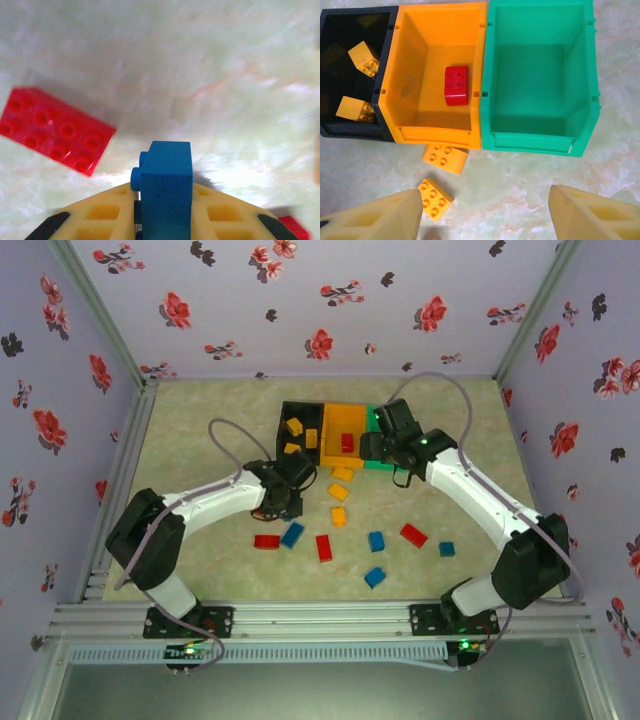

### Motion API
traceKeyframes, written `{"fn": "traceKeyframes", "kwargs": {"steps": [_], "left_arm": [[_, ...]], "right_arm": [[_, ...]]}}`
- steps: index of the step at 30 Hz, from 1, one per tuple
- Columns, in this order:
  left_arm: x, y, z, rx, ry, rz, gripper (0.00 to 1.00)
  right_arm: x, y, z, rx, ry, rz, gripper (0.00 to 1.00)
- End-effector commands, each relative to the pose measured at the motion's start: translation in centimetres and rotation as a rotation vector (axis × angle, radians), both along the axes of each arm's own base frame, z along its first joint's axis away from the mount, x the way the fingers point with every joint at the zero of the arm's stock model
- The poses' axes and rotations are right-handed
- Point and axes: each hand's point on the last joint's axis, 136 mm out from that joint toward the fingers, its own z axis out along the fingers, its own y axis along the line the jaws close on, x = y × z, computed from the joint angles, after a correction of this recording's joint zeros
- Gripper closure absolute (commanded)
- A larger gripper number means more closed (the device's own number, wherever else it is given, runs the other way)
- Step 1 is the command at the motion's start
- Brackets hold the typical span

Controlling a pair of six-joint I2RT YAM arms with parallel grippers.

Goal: Sort the legos into containers by color

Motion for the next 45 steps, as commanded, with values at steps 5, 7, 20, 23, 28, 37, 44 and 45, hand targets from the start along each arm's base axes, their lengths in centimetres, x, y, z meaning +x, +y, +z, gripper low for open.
{"fn": "traceKeyframes", "kwargs": {"steps": [5, 7, 20, 23, 28, 37, 44, 45], "left_arm": [[4.1, -2.7, 4.8, 0.036, -0.085, -0.129, 0.77], [5.5, -4.3, 6.0, 0.018, -0.106, -0.157, 0.77], [13.6, -16.5, 9.6, -0.203, -0.220, -0.296, 0.78], [15.0, -19.1, 9.6, -0.264, -0.235, -0.313, 0.78], [16.9, -22.5, 9.5, -0.364, -0.266, -0.332, 0.77], [18.3, -26.4, 8.3, -0.532, -0.286, -0.333, 0.75], [18.7, -27.1, 9.1, -0.558, -0.300, -0.358, 0.44], [18.7, -26.9, 9.6, -0.559, -0.307, -0.361, 0.43]], "right_arm": [[-1.8, -3.4, 0.6, -0.057, -0.017, -0.065, 0.32], [-2.3, -4.6, 0.8, -0.066, -0.023, -0.089, 0.31], [-6.3, -9.9, 0.5, -0.065, -0.018, -0.216, 0.29], [-6.8, -10.2, 0.3, -0.065, -0.012, -0.224, 0.29], [-7.1, -10.3, 0.4, -0.055, -0.012, -0.230, 0.30], [-7.4, -10.4, 0.3, -0.054, -0.002, -0.229, 0.30], [-7.9, -10.4, 0.1, -0.060, 0.017, -0.222, 0.29], [-8.0, -10.4, 0.0, -0.059, 0.020, -0.221, 0.29]]}}
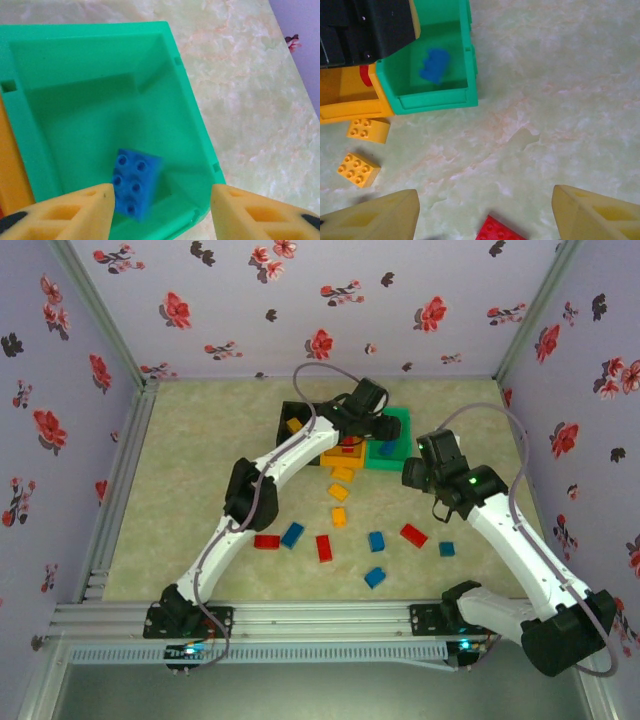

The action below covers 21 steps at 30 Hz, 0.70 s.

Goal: Sort the legos into containers by color

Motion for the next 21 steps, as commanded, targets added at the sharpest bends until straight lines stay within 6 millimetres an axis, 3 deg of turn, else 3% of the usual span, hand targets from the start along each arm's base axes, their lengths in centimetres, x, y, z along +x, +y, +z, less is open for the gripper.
{"fn": "traceKeyframes", "kwargs": {"steps": [1, 7, 12, 17, 21], "left_arm": [[0.6, -0.2, 3.6, -0.065, -0.056, -0.018, 0.43], [-0.4, 1.9, 7.0, -0.054, -0.078, -0.017, 0.42], [-2.1, 5.5, 9.1, 0.020, -0.094, 0.019, 0.42], [-4.5, 8.5, 9.8, 0.054, -0.083, 0.023, 0.41], [-6.0, 10.7, 10.4, 0.050, -0.076, 0.044, 0.40]], "right_arm": [[-0.8, -0.6, -0.4, 0.004, 0.017, -0.027, 0.29], [-1.2, -0.5, -1.3, 0.008, 0.045, -0.021, 0.29], [-1.7, -0.6, -2.3, -0.001, 0.081, -0.016, 0.28], [-2.9, -0.9, -3.4, -0.006, 0.137, -0.022, 0.29], [-5.0, -1.0, -6.0, 0.021, 0.216, -0.043, 0.29]]}}
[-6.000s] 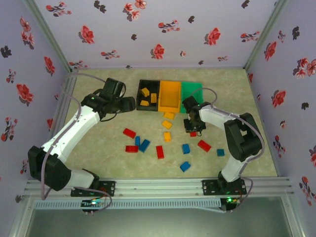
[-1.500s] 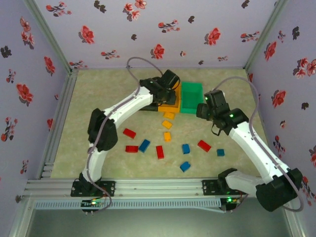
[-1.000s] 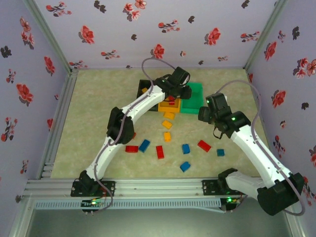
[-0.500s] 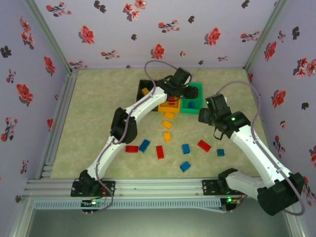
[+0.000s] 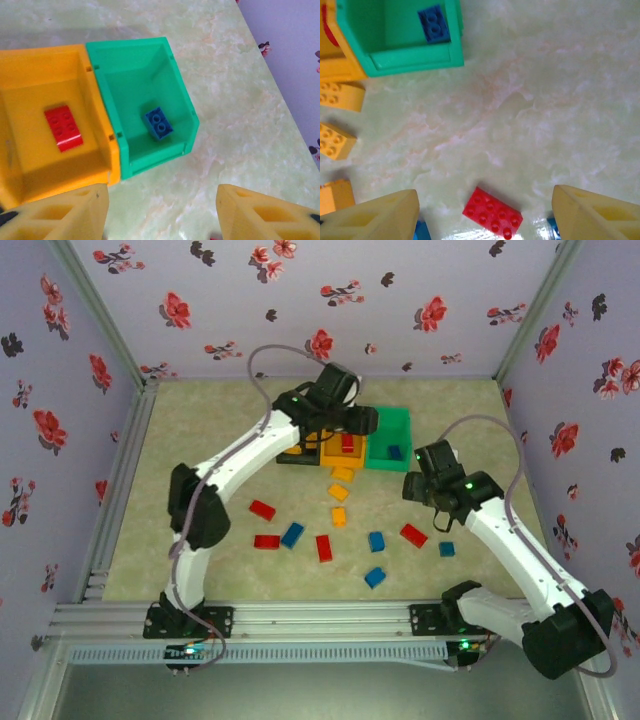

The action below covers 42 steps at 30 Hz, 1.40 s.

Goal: Sort the legos into containers by color

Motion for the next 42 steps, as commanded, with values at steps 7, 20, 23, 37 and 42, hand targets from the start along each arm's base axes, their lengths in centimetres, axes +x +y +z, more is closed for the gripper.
{"fn": "traceKeyframes", "kwargs": {"steps": [7, 20, 23, 37, 42], "left_arm": [[-1.4, 5.8, 2.2, 0.029, -0.030, 0.083, 0.39], [-3.0, 10.4, 2.1, 0.102, -0.011, 0.154, 0.38], [-3.4, 10.9, 1.7, 0.105, 0.002, 0.162, 0.38], [-4.7, 12.0, 2.1, 0.111, 0.006, 0.164, 0.37], [-4.8, 12.3, 2.3, 0.112, 0.004, 0.167, 0.38]], "right_arm": [[-4.3, 1.1, -5.4, 0.128, 0.158, -0.023, 0.29], [-4.6, 9.7, -8.4, 0.098, 0.208, 0.157, 0.29], [-4.7, 10.9, -9.4, 0.062, 0.238, 0.185, 0.30], [-5.4, 11.9, -11.8, -0.041, 0.297, 0.214, 0.39], [-5.6, 11.4, -12.3, -0.059, 0.302, 0.203, 0.42]]}}
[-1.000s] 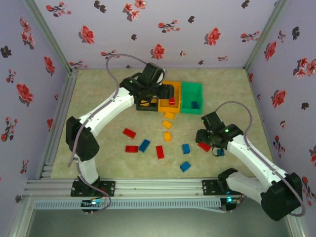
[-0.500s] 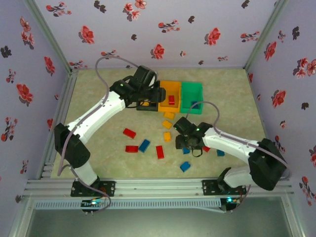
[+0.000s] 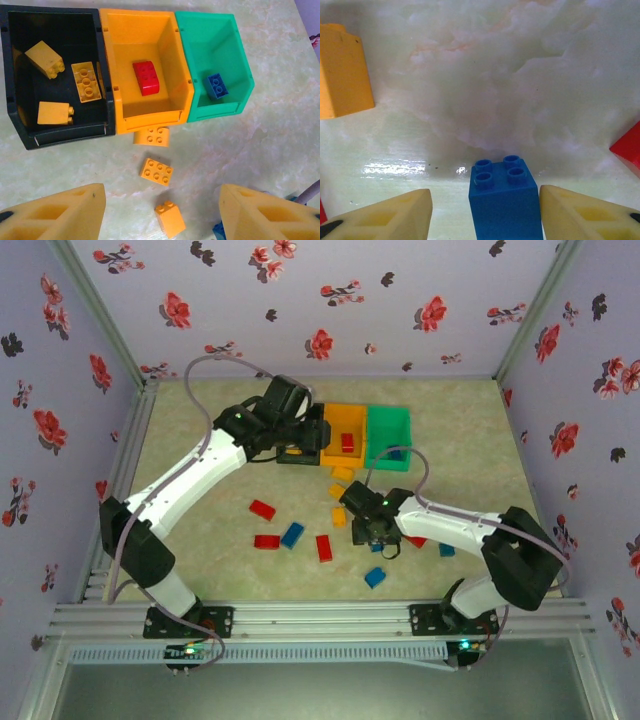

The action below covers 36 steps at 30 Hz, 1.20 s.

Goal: Sort the legos into containers by color

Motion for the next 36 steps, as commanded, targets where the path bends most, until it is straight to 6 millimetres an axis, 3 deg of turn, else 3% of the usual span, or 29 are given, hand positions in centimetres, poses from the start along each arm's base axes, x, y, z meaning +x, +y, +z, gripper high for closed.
{"fn": "traceKeyframes", "kwargs": {"steps": [1, 8, 17, 23, 31, 36], "left_arm": [[-0.4, 1.3, 0.5, 0.008, -0.001, 0.027, 0.38], [-0.4, 1.4, 0.5, 0.013, 0.001, 0.028, 0.37], [-0.8, 1.7, 0.3, 0.013, 0.008, 0.034, 0.37], [-0.9, 1.8, 0.4, 0.014, 0.005, 0.033, 0.37], [-1.3, 2.1, 0.7, 0.014, 0.005, 0.033, 0.37], [-1.6, 2.4, 0.7, 0.011, 0.005, 0.036, 0.37]], "right_arm": [[0.1, -0.6, -0.1, -0.034, -0.017, -0.030, 0.43], [0.0, -1.2, -0.5, -0.059, -0.017, -0.036, 0.52], [-0.5, -1.9, -0.8, -0.084, -0.003, -0.032, 0.54], [-0.4, -1.9, -0.9, -0.089, -0.002, -0.035, 0.65], [2.2, -1.9, 2.8, -0.043, -0.092, -0.046, 0.69], [6.6, -2.9, 7.0, 0.016, -0.190, -0.078, 0.69]]}}
